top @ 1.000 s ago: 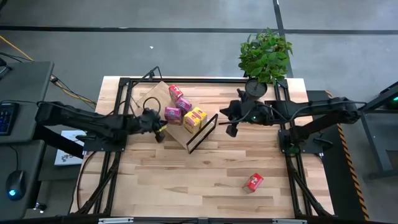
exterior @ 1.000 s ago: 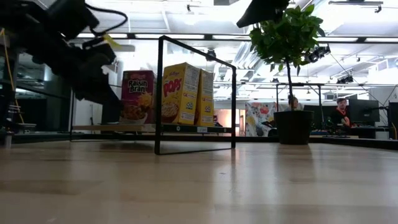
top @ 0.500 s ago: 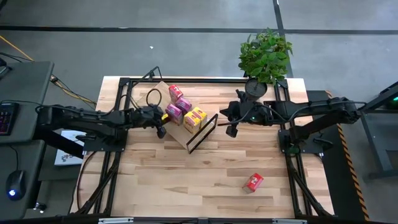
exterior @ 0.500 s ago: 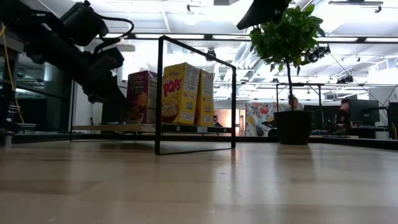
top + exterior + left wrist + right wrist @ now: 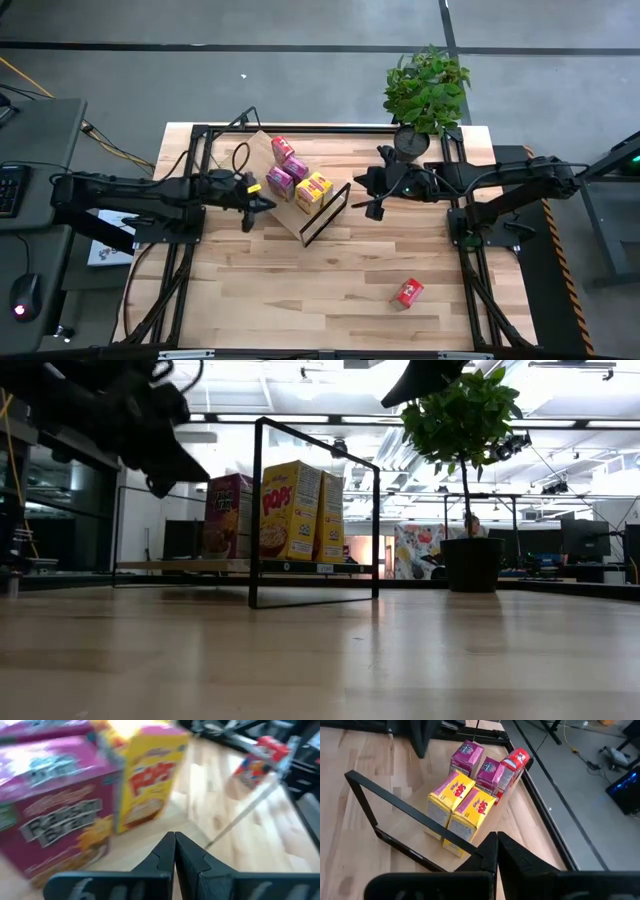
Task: Stack cereal on shelf
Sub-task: Put the red cereal box on the shelf aligned with the other red cereal box
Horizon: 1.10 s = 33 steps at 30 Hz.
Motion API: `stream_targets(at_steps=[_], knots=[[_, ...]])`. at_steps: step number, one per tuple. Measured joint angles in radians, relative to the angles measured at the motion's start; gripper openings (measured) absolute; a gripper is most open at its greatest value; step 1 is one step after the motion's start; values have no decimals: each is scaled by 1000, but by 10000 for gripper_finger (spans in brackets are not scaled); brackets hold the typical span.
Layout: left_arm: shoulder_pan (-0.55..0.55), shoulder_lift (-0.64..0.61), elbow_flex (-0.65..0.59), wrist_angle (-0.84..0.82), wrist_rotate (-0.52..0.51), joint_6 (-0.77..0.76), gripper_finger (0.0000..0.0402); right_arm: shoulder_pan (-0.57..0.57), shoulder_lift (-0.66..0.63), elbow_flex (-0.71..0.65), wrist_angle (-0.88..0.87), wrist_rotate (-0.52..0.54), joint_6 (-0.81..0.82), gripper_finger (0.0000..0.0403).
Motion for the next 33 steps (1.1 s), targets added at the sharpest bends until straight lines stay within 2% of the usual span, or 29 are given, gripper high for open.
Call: stream_targets(at_steps=[5, 9, 15, 20, 23, 27, 33], knots=[[-82, -63, 0, 59, -3, 16, 0, 0, -3, 0, -4, -2, -20, 3], [-130, -72, 0, 139, -13, 14, 0, 0, -32, 2, -83, -64, 35, 36], [-160, -71, 0, 186, -66, -44, 0, 35, -66, 2, -344, -174, 167, 153], [-167, -71, 0, 186, -137, -74, 0, 130, -68, 3, -480, -289, 180, 258], [-167, -71, 0, 191, -173, -92, 0, 199, -68, 2, -514, -333, 154, 300], [-167, -71, 0, 217, -188, -117, 0, 278, -68, 2, -511, -364, 114, 320], [-167, -71, 0, 232, -188, -118, 0, 342, -68, 2, -416, -473, 235, 322]])
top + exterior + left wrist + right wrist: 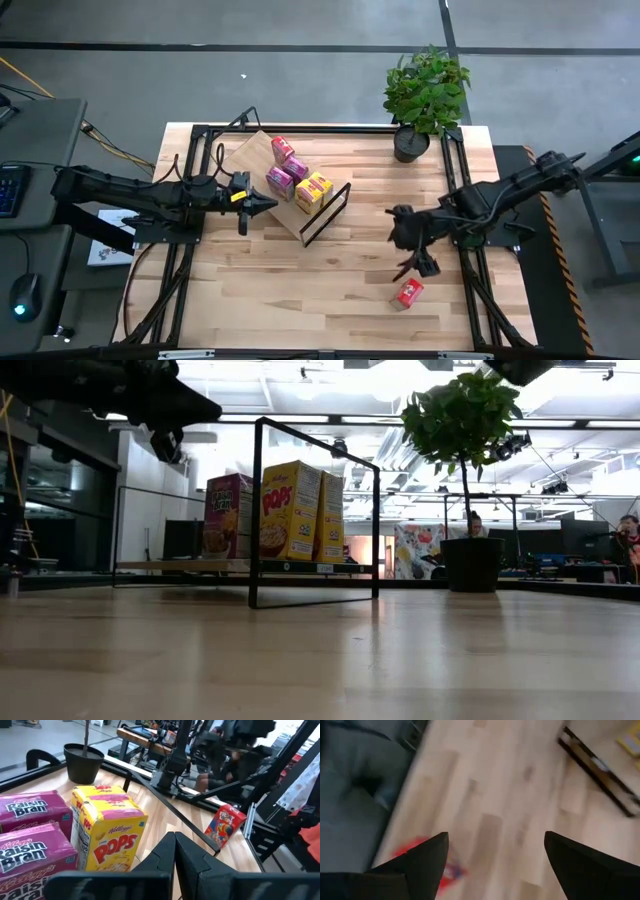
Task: Stack cereal on shelf
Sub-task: Put the red cereal box on the shelf aligned with the other red cereal box
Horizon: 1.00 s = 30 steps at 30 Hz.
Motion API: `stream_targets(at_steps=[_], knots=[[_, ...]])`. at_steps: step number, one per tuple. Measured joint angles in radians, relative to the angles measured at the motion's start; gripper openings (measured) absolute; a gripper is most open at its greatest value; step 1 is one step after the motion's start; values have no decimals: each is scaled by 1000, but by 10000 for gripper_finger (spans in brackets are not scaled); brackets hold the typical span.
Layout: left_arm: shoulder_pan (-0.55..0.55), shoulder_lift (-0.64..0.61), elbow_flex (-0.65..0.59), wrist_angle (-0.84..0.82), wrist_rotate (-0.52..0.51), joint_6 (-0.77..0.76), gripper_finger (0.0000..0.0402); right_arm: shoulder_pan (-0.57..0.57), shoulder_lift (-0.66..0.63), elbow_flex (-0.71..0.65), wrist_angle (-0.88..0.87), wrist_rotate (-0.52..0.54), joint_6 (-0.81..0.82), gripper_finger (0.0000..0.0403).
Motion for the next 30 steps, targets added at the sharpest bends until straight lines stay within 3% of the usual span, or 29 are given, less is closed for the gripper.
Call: stream_targets(at_steps=[6, 11, 17, 24, 30], knots=[[0, 0, 0, 0, -17, 0, 0, 54, 0, 0, 41, -130, 37, 322], [0, 0, 0, -1, -46, 0, 0, 82, 0, -1, 102, -59, 25, 322], [0, 0, 0, -2, -60, -1, 0, 172, 21, -1, 43, -67, -46, 322], [0, 0, 0, -2, -86, 0, 0, 318, 135, -1, 28, -42, -91, 322], [0, 0, 0, -2, -90, 0, 0, 344, 246, -2, 0, 5, -111, 322]])
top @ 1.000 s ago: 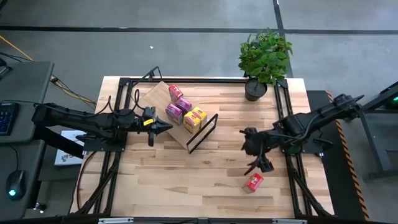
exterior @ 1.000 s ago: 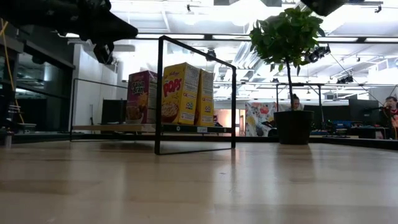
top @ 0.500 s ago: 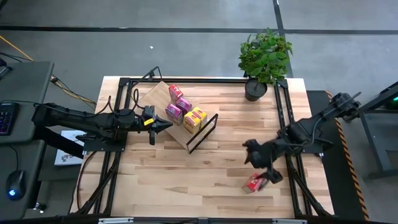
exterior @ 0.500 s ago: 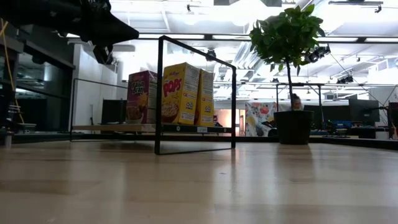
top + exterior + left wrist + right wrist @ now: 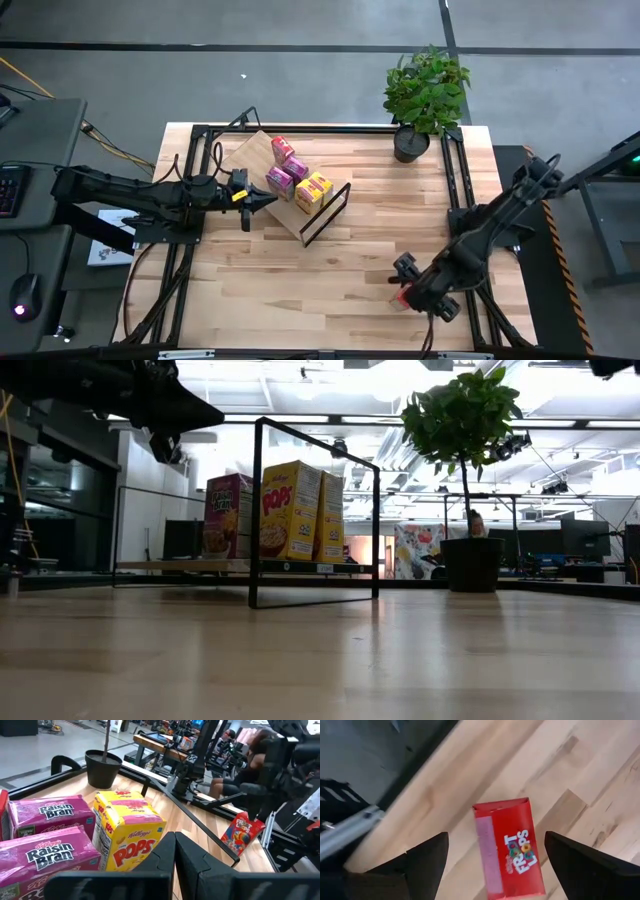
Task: Stack cereal on shelf
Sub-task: Put the red cereal box on the shelf aligned with the other red cereal box
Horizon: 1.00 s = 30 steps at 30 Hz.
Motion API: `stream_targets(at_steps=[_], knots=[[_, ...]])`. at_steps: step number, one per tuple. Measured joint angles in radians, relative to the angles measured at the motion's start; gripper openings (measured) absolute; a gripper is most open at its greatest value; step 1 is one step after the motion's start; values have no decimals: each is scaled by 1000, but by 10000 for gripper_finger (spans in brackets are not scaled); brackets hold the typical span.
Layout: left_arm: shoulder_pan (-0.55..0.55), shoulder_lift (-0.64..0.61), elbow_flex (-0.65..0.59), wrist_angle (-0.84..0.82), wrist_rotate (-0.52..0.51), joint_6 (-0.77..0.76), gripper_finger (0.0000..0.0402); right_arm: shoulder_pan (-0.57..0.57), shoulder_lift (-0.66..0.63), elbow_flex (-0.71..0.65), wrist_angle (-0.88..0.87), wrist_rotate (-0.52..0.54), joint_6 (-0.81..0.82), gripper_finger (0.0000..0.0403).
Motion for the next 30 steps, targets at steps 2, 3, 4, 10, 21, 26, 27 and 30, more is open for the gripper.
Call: stream_targets(at_steps=[2, 3, 4, 10, 21, 26, 27, 30], knots=[[0, 0, 0, 0, 0, 0, 0, -1, 27, 0, -1, 21, -19, 322], [0, 0, 0, 0, 0, 0, 0, -3, 38, 0, -2, 26, -33, 322], [0, 0, 0, 0, 0, 0, 0, -3, 49, 0, -7, 32, -39, 322], [0, 0, 0, -1, 0, 0, 0, -3, 95, 0, -80, 18, -59, 322], [0, 0, 0, -2, 0, 19, 0, -3, 185, 0, -51, 10, -93, 313], [0, 0, 0, -6, 0, 20, 0, -3, 189, 0, -7, 7, -94, 265], [0, 0, 0, -6, 0, 20, 0, -3, 189, 0, 0, 7, -94, 250], [0, 0, 0, -8, 0, 20, 0, -3, 188, 0, 13, -8, -96, 198]])
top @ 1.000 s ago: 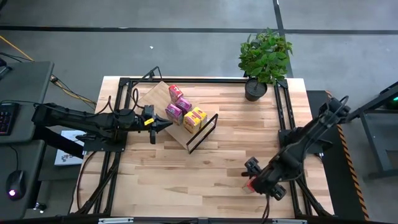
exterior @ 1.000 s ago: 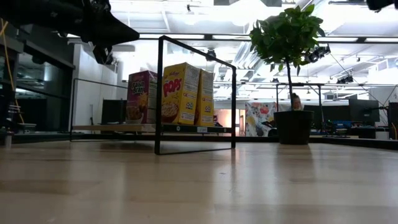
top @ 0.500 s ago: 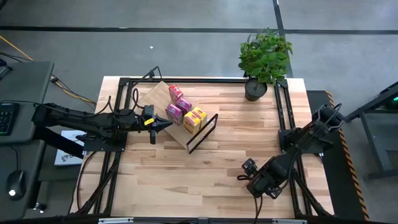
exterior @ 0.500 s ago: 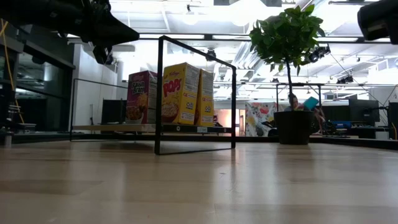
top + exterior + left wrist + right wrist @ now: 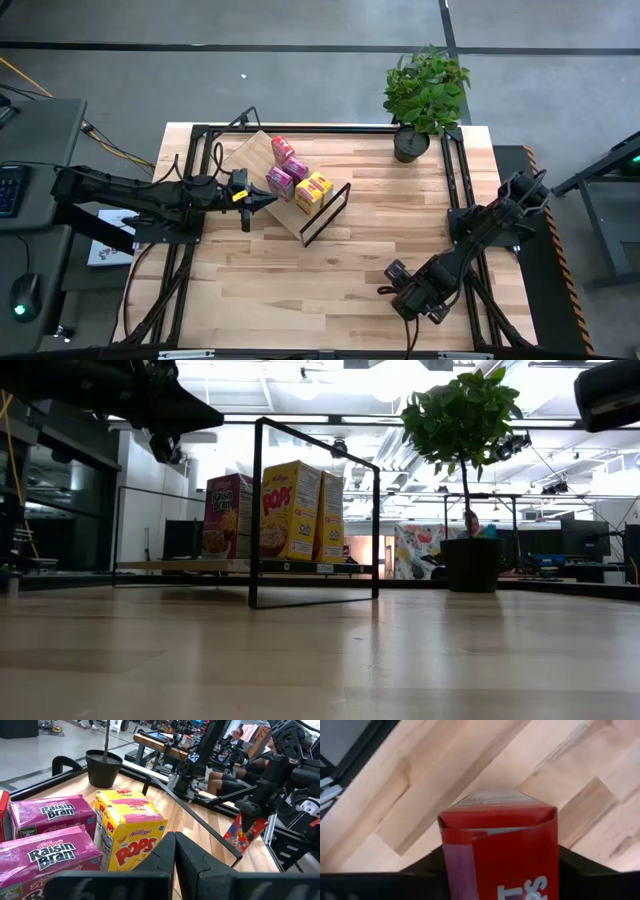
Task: Stack cereal on shelf
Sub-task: Put the red cereal box on the shelf aligned with the other red cereal box
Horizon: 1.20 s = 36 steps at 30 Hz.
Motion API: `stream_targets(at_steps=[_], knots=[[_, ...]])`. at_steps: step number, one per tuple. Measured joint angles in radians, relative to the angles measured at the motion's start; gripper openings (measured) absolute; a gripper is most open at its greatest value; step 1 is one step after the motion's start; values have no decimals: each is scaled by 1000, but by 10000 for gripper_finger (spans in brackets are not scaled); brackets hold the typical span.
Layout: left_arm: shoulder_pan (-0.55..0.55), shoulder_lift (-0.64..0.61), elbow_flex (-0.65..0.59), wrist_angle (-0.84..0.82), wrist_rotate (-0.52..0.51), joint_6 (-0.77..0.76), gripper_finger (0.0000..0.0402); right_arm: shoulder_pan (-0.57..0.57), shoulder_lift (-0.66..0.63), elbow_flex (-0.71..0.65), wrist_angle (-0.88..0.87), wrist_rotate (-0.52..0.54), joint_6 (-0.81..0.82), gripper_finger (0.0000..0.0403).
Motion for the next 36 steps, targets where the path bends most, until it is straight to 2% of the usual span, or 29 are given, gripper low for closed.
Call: stream_targets(at_steps=[4, 7, 10, 14, 17, 20, 23, 25, 29, 32, 36], knots=[[0, 0, 0, -5, -31, 35, 0, -6, -22, 14, 6, -29, -28, 132], [0, -3, 0, 1, -86, 95, 0, -30, -50, 59, 21, -20, -73, 106], [0, -35, 0, 9, -141, 179, 0, -81, -70, 122, 85, 50, -168, 107], [1, -108, 0, 9, -192, 303, 0, -177, -76, 238, 192, 185, -347, 130], [1, -174, 0, 9, -200, 405, 0, -283, -76, 312, 316, 310, -458, 141], [1, -236, 0, 7, -200, 484, 0, -425, -76, 368, 445, 361, -513, 144], [0, -281, 0, -6, -185, 504, 0, -577, -60, 415, 498, 319, -513, 145], [-2, -298, 0, -15, -136, 491, 2, -665, -45, 433, 479, 280, -495, 145], [-19, -306, 0, 2, -56, 433, 24, -775, -32, 436, 451, 139, -433, 146], [-42, -301, 3, 31, 1, 401, 66, -789, -32, 438, 439, 73, -397, 146], [-65, -249, 64, 20, 3, 433, 148, -764, -32, 438, 439, 72, -383, 146]])
